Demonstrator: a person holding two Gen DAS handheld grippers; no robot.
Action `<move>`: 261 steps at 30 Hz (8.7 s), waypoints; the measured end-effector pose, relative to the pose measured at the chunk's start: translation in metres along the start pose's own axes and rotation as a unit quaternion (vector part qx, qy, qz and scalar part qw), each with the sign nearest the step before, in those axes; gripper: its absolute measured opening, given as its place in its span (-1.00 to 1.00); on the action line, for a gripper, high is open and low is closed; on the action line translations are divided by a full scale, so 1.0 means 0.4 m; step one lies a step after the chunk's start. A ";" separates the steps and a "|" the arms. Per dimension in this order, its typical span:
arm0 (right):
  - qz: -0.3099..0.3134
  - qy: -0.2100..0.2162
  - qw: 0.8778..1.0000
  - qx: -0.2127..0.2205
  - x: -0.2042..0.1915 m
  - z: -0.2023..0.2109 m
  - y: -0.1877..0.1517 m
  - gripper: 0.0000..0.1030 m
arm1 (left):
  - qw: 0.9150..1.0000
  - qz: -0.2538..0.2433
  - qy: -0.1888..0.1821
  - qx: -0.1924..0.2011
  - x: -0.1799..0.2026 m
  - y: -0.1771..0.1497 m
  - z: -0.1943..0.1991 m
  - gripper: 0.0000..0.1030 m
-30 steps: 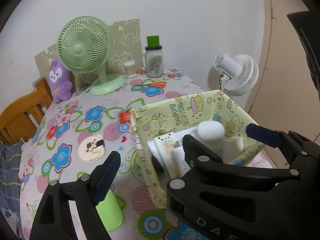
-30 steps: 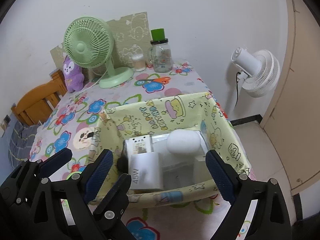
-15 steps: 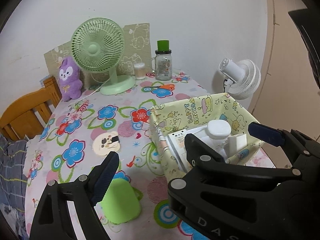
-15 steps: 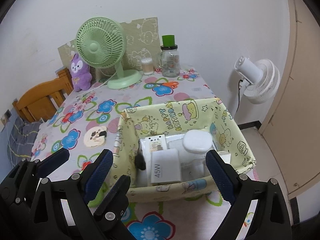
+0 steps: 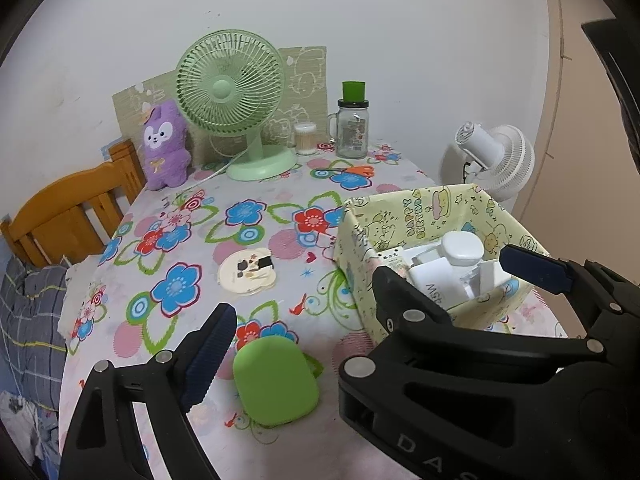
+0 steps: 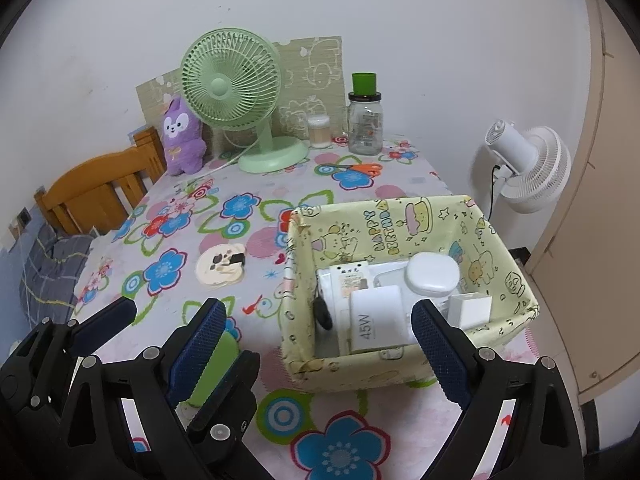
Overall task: Organize rigid objects
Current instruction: 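Withdraw both open tools from the box toward the green case, then grasp the green rounded case with the left tool, then grasp the round white cartoon coaster with the right tool while the left tool holds the green case, then carry the coaster with the right tool while the left tool carries the green case toward the box, then lower the coaster into the yellow box and open the right tool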
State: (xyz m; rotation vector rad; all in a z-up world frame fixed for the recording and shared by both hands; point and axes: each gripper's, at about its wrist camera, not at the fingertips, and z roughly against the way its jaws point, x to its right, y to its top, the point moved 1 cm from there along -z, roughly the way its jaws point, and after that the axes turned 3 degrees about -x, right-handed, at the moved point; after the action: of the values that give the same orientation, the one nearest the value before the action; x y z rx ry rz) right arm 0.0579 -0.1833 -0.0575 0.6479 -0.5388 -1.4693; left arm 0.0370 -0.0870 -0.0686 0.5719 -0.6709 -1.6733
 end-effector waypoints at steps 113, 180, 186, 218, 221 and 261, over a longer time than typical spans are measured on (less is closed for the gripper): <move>0.033 0.016 0.997 -0.066 -0.257 -0.326 -0.027 0.71 | 0.990 0.100 0.066 -0.079 -0.351 -0.095 -0.275 0.58; 0.082 0.032 0.995 -0.045 -0.280 -0.293 0.044 0.54 | 0.993 0.097 0.047 -0.047 -0.331 -0.046 -0.165 0.58; 0.079 0.033 0.996 -0.031 -0.263 -0.228 0.042 0.54 | 0.994 0.090 0.045 -0.033 -0.299 -0.042 -0.109 0.58; 0.029 -0.011 0.999 0.014 -0.045 -0.023 0.078 0.55 | 0.999 0.035 0.006 0.010 -0.078 0.043 0.007 0.58; 0.026 -0.016 0.999 0.018 -0.017 -0.015 0.082 0.55 | 1.000 0.029 0.002 0.011 -0.049 0.054 0.000 0.58; -0.049 0.012 0.998 -0.044 0.238 -0.175 0.087 0.72 | 0.999 -0.030 0.008 -0.039 0.147 0.117 -0.184 0.58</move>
State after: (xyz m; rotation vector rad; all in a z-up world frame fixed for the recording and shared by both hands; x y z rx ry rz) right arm 0.1355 -0.2736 -0.0895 0.6297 -0.4253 -1.5670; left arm 0.1089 -0.1609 -0.0893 0.5545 -0.5792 -1.7421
